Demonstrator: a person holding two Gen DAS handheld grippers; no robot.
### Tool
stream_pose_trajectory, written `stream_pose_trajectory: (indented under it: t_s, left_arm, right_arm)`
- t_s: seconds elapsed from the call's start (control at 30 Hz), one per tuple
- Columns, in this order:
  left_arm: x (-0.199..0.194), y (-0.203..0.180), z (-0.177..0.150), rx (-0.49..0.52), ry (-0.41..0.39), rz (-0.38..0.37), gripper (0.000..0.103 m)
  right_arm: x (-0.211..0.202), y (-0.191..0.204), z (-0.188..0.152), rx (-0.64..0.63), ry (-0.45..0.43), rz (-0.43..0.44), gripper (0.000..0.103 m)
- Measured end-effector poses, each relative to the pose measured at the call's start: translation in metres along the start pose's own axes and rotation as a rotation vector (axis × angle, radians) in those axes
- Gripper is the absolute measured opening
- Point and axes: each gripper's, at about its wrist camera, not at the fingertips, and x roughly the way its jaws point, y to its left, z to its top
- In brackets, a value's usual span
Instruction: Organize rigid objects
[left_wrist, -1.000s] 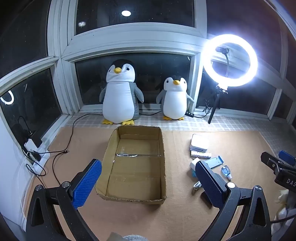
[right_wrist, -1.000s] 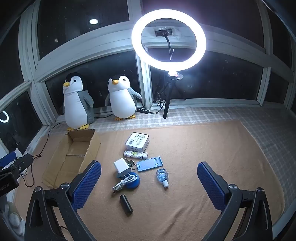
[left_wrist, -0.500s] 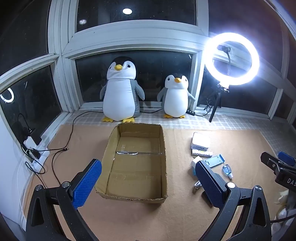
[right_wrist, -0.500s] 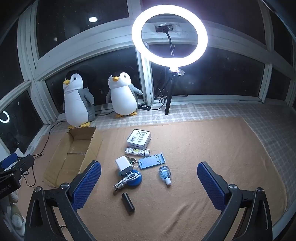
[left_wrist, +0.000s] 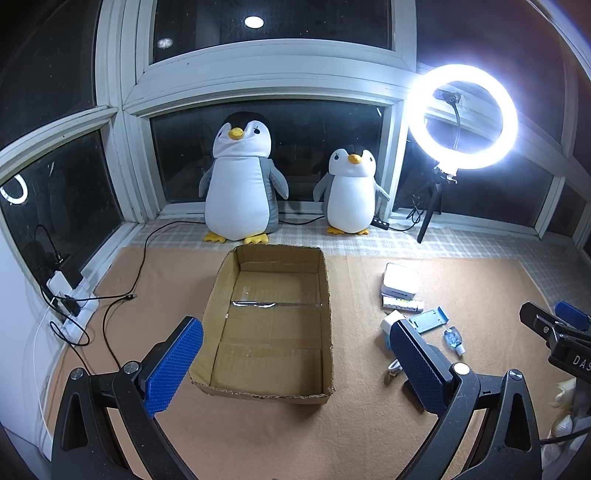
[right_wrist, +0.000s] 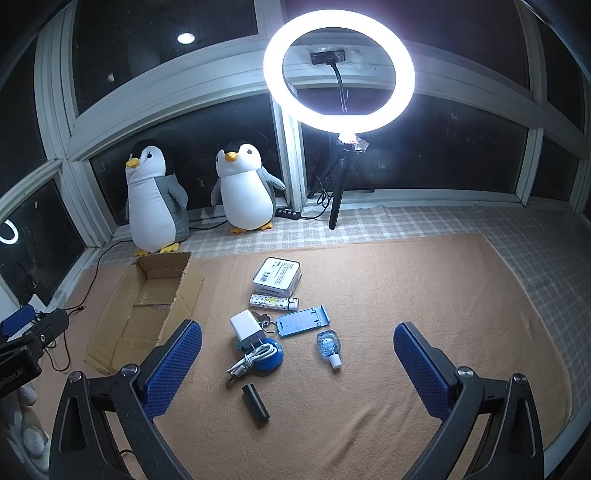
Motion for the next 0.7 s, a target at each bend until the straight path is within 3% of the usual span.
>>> stream_pose_trajectory:
  t_s: [0.7]
  left_arm:
    - [-0.0046,-0.0022,0.0023,0.001,-0.003,0.0,0.103]
  right_arm:
    - [-0.0009,0.001,-0.0012,-0.003,0.0,0.005,0.103]
